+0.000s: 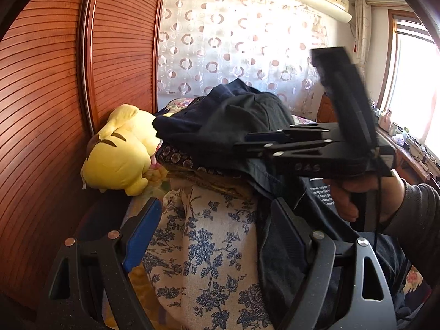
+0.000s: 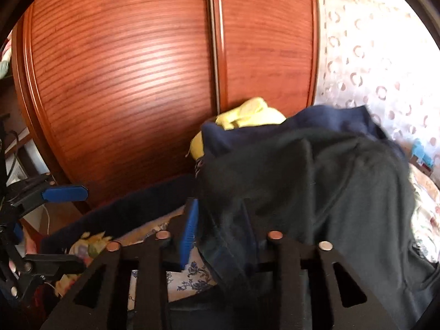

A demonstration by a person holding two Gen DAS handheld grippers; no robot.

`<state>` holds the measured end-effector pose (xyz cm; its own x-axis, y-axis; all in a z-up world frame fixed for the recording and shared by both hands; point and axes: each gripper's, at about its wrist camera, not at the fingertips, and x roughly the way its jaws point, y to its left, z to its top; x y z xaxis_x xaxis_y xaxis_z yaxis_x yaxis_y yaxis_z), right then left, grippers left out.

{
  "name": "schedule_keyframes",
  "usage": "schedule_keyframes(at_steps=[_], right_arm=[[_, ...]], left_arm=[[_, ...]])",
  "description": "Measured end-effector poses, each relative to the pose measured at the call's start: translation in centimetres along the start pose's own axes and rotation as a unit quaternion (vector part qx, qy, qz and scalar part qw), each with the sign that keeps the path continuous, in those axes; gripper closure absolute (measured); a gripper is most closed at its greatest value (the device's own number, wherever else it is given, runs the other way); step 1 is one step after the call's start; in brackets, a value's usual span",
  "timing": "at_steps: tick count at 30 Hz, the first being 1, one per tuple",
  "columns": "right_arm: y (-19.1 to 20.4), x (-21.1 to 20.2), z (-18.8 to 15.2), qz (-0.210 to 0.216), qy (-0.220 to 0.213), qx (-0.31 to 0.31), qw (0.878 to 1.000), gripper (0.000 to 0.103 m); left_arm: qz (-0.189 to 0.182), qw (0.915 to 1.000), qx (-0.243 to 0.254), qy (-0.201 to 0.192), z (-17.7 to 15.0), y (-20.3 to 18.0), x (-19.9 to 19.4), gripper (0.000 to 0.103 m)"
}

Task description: Fold small clothes

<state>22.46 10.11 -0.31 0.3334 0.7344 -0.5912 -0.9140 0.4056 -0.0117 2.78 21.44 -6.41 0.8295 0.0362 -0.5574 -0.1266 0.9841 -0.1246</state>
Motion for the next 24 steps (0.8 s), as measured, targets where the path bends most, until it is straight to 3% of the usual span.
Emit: schedule_keyframes(at_steps=[3, 5, 10, 16, 21, 24], right_arm=[[0.8, 1.9, 0.0, -0.032, 0.026, -0.029, 0.999, 0.067], [1.6, 2.3, -0.1, -0.038, 0.023, -0.049, 0.998, 0.096], [0.6, 1.0, 0.1, -0.016, -0.023, -0.037, 0.999, 0.100], [-3.1, -1.7, 0.0, 0.015, -0.078, 0.040, 0.996, 0.100], [-8.0, -4.4, -2.3, -0.009, -0.110, 0.105, 0.988, 0.100], [-11.5, -5.9, -5.1, -0.067, -0.104, 0.154, 0.980, 0.100]], left_arm=[[0.000, 1.0000, -0.002, 0.006, -0.4, 0.2, 0.3, 0.021], [-0.001, 1.0000, -0.003, 0.009, -0.7, 0.3, 0.5, 0.021], [-0.003, 0.9999, -0.002, 0.017, -1.1, 0.1, 1.1, 0.021], [-0.013, 0.9997, 0.008, 0.022, -1.2, -1.1, 1.5, 0.021], [-0.020, 0.9993, 0.019, 0.024, -1.1, -2.4, 1.9, 0.021], [-0.026, 0.9990, 0.024, 0.027, -1.2, -3.2, 2.3, 0.021]])
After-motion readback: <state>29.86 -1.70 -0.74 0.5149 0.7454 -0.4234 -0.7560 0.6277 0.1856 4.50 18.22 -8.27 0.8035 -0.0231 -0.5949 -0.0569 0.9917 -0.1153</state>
